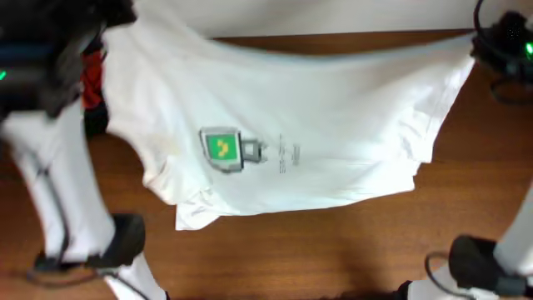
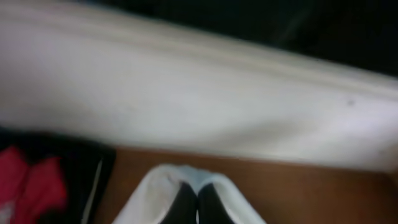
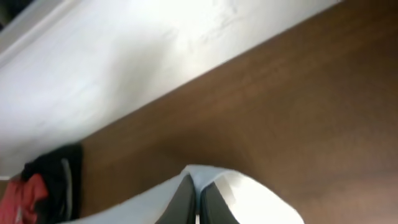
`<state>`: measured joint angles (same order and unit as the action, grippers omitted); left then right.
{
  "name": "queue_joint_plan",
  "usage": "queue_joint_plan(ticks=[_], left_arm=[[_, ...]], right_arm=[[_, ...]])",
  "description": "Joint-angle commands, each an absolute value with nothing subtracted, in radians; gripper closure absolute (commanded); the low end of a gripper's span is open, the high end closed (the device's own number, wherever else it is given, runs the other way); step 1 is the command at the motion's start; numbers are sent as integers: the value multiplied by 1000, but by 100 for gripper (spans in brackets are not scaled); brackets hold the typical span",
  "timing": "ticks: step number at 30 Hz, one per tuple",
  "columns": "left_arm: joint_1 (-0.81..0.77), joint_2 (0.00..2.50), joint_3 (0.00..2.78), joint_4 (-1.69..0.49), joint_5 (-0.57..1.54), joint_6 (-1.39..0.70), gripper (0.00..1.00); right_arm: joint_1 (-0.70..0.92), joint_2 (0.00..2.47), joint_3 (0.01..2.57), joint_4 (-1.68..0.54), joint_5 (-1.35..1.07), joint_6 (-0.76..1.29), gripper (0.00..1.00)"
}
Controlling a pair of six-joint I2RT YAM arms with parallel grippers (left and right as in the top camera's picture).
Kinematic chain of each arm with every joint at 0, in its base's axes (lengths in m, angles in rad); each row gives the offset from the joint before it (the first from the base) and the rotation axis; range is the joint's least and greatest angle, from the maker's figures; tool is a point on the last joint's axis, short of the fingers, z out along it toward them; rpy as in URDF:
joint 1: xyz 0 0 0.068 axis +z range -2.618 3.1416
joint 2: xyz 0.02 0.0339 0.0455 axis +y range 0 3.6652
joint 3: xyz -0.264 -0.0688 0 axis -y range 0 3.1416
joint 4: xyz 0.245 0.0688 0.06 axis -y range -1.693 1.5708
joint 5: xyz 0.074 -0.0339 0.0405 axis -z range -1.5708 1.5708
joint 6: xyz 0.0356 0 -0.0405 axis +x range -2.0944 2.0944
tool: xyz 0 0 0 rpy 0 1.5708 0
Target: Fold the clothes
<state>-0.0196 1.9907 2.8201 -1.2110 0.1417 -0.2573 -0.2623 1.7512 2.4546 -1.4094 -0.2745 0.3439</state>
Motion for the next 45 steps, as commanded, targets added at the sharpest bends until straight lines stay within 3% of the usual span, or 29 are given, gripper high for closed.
queue_joint_plan(ticks=[1,7,13,18,27,33,40,43,45], left_arm=[[-17,2132,2802,-1021,164,-238,100],[-9,2174,2817,-601,231,-313,100],[67,2102,2899,-475,250,-403,100],[85,2120,2874,-773,308,-387,100],[12,2338,2730,-1254,308,-262,100],[12,2227,2732,-1438,308,-252,100],[-14,2129,2732,-1690,308,-249,100],[-60,2121,2682,-1688,425,-238,100],[-89,2120,2674,-1688,422,-237,100]], right_arm=[[-268,1869,2464,-1291,-280,389,96],[-295,1910,2525,-1072,-400,528,96],[-413,1910,2805,-1101,-420,533,96],[-409,1927,2802,-1282,-398,405,95],[-182,2022,2352,-1488,-281,240,96],[-241,1984,2333,-1690,-170,240,96],[-329,1884,2334,-1699,-178,191,95],[-329,1866,2333,-1699,-160,187,87],[-329,1857,2332,-1699,-160,187,88]])
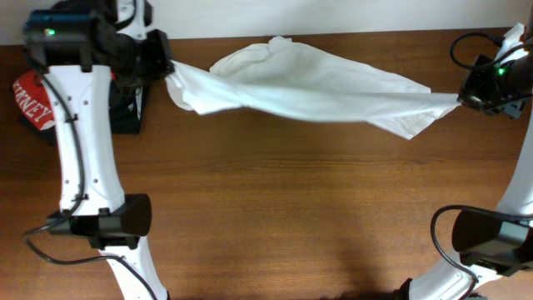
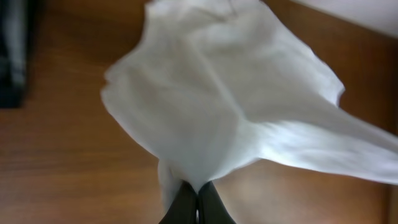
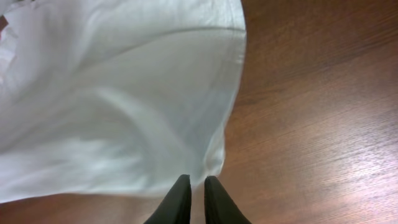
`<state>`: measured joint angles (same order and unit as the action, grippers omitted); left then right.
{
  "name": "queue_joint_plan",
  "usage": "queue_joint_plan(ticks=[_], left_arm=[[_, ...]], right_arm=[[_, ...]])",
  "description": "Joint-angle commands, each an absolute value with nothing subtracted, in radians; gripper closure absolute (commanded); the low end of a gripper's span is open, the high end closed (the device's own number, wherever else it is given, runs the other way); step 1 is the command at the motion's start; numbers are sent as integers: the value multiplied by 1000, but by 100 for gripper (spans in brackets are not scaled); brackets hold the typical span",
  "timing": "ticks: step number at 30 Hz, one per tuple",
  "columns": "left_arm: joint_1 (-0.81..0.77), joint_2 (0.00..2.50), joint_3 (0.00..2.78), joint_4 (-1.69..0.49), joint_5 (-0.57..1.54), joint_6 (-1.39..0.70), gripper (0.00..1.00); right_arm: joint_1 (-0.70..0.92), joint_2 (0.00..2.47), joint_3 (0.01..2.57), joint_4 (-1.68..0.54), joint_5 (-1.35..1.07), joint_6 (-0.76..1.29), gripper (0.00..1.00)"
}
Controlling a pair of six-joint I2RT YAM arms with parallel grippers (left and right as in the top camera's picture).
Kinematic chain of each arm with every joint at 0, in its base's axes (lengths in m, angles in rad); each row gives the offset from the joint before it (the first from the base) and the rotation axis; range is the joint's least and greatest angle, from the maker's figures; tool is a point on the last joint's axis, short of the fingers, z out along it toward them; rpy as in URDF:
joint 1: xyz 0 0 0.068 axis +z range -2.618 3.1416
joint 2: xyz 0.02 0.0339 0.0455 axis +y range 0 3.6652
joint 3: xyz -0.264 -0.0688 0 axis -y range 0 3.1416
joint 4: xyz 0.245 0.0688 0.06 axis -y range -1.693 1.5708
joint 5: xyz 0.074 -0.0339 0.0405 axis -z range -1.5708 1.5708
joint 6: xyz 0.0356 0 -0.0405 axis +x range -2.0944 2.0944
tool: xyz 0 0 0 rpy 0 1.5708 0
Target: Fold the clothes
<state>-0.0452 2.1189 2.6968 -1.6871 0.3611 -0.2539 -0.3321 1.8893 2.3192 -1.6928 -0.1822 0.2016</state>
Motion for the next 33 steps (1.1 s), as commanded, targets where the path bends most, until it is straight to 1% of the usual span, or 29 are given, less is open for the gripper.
queue_joint_plan(ticks=[1,2,9,10,13,15,16,17,18,19,20,23,26,28,29,33], left_arm=[[-98,2119,2674,-1688,422,-237,100],[-105,2118,2674,-1688,422,-237,100],[-114,2028,2668,-1688,381,-238,100],[-121,2019,2663,-1688,376,-238,100],[-163,2018,2616,-1688,336,-238,99],[-195,2018,2550,-1688,260,-238,100],[-207,2018,2505,-1688,221,-239,100],[-213,2018,2463,-1688,199,-239,100],[-215,2018,2431,-1688,189,-242,100],[-214,2018,2397,-1688,189,-242,100],[-214,2018,2359,-1688,189,-242,100],[-214,2018,2286,-1688,162,-242,100],[-214,2018,2267,-1688,97,-242,100],[-214,2018,2267,-1688,80,-242,100],[-214,2018,2267,-1688,81,-242,100],[-214,2018,2267,-1688,80,-241,100]], right_arm=[[-329,1853,2329,-1699,-160,187,94],[-329,1844,2317,-1699,-160,187,96],[-327,1706,2055,-1699,-169,187,96],[-327,1692,1987,-1699,-187,187,90],[-325,1691,1840,-1695,-232,187,87],[-320,1691,1737,-1663,-232,187,86],[-318,1691,1682,-1628,-234,187,83],[-313,1691,1635,-1591,-236,187,75],[-308,1691,1596,-1561,-236,187,62],[-302,1691,1559,-1536,-236,187,41],[-289,1691,1515,-1510,-236,188,33],[-240,1691,1407,-1411,-236,223,34],[-208,1691,1303,-1280,-210,284,44],[-207,1691,1230,-1182,-202,316,47],[-210,1691,1188,-1120,-202,323,48],[-209,1691,1118,-1007,-202,324,49]])
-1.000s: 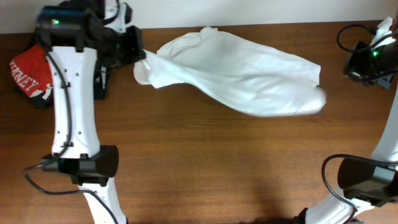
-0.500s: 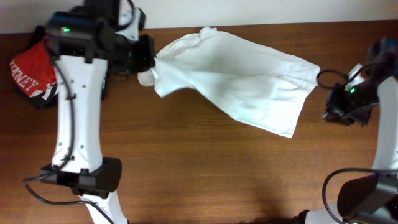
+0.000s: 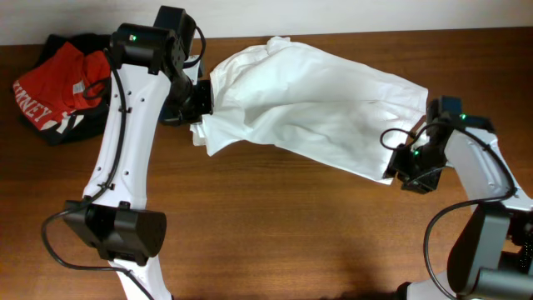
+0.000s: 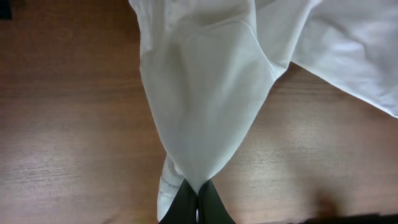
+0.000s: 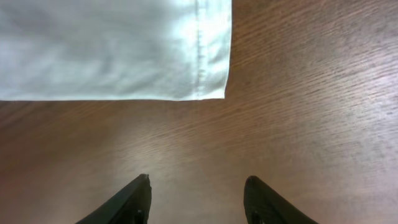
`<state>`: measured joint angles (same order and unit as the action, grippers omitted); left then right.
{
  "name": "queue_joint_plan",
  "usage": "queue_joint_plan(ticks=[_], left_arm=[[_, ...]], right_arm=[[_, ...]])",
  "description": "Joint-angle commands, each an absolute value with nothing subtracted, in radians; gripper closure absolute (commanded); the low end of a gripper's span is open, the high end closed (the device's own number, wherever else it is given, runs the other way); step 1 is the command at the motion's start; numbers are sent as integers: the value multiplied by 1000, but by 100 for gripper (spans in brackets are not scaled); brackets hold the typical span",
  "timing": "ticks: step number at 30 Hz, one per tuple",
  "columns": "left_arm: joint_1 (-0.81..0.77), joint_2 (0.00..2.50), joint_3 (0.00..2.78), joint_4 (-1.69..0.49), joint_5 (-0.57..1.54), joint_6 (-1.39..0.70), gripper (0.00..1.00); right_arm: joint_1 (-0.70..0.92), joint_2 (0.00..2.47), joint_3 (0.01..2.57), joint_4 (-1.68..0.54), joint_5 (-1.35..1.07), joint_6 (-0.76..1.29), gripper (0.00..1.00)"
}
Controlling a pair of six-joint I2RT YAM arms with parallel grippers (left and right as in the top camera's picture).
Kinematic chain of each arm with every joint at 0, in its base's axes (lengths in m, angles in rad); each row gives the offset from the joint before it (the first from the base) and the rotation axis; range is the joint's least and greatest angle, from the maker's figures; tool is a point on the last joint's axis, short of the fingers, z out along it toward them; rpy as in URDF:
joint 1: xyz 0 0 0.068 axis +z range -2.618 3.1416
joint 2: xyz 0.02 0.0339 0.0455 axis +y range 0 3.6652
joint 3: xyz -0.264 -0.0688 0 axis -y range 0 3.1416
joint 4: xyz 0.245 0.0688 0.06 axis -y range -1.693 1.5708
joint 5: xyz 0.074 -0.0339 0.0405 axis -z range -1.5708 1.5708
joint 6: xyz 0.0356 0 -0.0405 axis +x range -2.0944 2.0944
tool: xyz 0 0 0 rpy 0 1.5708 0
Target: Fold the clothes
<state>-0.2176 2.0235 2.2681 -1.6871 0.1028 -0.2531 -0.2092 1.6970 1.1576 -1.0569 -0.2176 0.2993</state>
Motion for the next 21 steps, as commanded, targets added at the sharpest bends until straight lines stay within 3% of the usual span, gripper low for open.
queue_joint_plan(ticks=[1,6,21], left_arm=[[-214,2018,2267,-1688,73,-241,100],[-214,2018,2267,-1688,51,-241,100],[-214,2018,2267,-1688,43,-241,100]], right_arm=[[-209,1691,1107,-976,-202,324,49],[-208,1696,1100,-860,-173,334,54],[-172,1841,1100,-835,-123,402,52]])
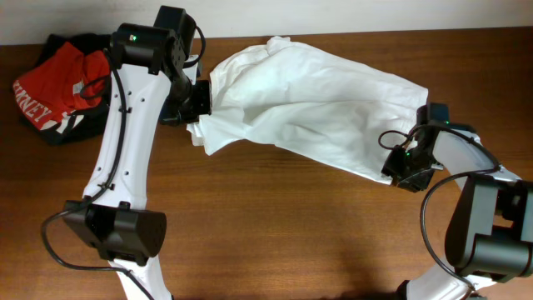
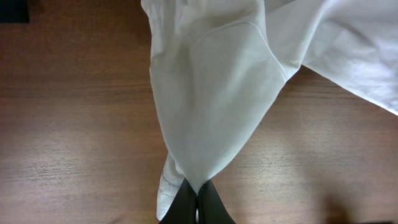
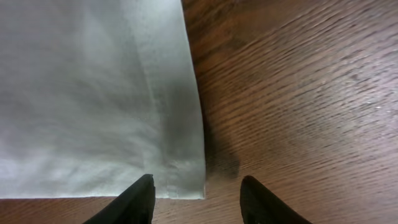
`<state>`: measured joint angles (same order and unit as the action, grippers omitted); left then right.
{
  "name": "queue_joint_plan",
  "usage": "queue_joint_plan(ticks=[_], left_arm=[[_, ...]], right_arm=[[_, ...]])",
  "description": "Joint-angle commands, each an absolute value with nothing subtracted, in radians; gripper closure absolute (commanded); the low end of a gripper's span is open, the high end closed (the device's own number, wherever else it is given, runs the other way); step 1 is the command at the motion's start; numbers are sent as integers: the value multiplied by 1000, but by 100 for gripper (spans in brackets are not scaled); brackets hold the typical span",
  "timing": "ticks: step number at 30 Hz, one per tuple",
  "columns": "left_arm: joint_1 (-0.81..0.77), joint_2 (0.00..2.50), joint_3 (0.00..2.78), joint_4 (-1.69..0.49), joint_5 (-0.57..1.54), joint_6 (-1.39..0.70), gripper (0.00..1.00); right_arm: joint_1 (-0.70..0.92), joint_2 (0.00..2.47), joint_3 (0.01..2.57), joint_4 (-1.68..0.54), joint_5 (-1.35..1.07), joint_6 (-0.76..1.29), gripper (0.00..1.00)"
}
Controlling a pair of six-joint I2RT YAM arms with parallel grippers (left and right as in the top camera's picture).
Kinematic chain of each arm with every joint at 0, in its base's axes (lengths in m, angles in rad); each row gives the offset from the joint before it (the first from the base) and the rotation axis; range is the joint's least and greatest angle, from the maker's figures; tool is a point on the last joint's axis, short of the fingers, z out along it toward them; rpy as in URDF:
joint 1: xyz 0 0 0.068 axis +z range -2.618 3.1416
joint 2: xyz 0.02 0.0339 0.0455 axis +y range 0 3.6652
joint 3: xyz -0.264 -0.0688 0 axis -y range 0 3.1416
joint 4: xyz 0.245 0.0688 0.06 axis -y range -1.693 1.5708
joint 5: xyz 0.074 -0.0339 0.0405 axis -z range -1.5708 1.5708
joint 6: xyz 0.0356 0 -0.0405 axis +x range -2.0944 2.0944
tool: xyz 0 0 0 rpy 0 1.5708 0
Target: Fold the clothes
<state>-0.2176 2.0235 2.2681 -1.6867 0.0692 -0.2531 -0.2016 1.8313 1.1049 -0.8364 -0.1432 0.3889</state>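
Observation:
A white T-shirt (image 1: 308,104) lies rumpled across the far half of the brown table (image 1: 275,242). My left gripper (image 1: 198,117) is shut on its left end; in the left wrist view the cloth (image 2: 217,93) runs down into the pinched fingertips (image 2: 198,202). At the shirt's right corner (image 3: 186,180) my right gripper (image 3: 198,186) stands open, its fingers (image 3: 134,202) astride the hemmed corner, which lies flat on the wood. Overhead, that gripper (image 1: 405,171) sits at the shirt's lower right edge.
A red and black garment (image 1: 58,83) lies bunched at the far left corner of the table. The near half of the table is bare wood. The arms' bases (image 1: 112,233) stand at the near left and near right.
My right gripper, open just off the shirt's corner before, is now closer, with the hem corner between its fingers. The left gripper keeps its hold and has barely shifted.
Both grippers held the shirt spread high, its green logo showing. Then it hung stretched between them, twisted. Then it lay on the table, the right gripper open beside the corner, the left holding on. Now the right gripper straddles that corner.

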Motion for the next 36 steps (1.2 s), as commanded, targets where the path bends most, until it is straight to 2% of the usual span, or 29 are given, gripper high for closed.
queue_joint_plan(ticks=[1,5,13,15,18,20,23,25,26,36], left_arm=[[-214,2018,2267,-1688,38,-241,100],[-214,2018,2267,-1688,36,-241,100],[-213,2018,2267,-1688,25,-241,100],[-213,2018,2267,-1688,25,-241,100],[-213,2018,2267,-1688,25,-241,100],[-213,2018,2267,-1688,25,-241,100],[-213,2018,2267,-1688,25,-241,100],[-213,2018,2267,-1688,25,-241,100],[-213,2018,2267,-1688,25,-241,100],[-213,2018,2267,-1688,25,-241,100]], right_arm=[[-162,1841,1100,-835,-115,402,53],[-146,1841,1099,-851,-38,428,63],[-146,1842,1097,-856,-41,428,63],[-146,1842,1097,-856,-41,428,76],[-146,1842,1097,-855,-46,429,86],[-144,1842,1097,-852,-52,433,85],[-143,1842,1097,-852,-52,447,77],[-143,1842,1097,-852,-52,447,65],[-143,1842,1097,-852,-56,447,64],[-143,1888,1097,-840,-93,447,65]])
